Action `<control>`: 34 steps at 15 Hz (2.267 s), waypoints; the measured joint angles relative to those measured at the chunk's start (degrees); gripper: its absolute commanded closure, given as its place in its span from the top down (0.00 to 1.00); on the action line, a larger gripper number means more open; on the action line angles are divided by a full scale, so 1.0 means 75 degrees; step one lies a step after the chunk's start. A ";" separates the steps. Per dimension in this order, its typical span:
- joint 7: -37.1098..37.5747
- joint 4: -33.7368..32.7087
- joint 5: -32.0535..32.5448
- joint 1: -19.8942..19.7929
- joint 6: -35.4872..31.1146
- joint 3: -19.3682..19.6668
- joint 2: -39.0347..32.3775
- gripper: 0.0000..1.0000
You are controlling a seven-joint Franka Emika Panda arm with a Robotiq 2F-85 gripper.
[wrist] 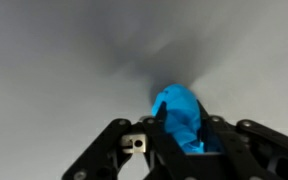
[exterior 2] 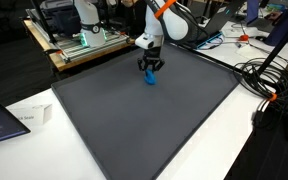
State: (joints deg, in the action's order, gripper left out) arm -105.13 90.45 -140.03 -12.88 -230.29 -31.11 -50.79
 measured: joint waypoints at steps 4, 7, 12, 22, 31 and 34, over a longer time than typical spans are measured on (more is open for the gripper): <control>0.0000 -0.0025 -0.0053 0.0001 -0.0007 0.0000 -0.0001 0.00; 0.0000 -0.0030 -0.0059 0.0002 -0.0007 0.0001 -0.0003 0.36; -0.0069 -0.0048 -0.0059 0.0016 -0.0128 0.0000 -0.0001 0.69; -0.0379 -0.0059 -0.0101 0.0315 -0.1362 0.0001 0.0324 1.00; 0.0577 0.0350 -0.0502 0.1437 -0.1510 0.0864 0.0764 1.00; 0.0868 0.0299 -0.0497 0.1849 -0.1505 0.1221 0.0824 1.00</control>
State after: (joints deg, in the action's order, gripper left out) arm -98.62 92.70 -143.76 0.98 -241.58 -21.95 -44.61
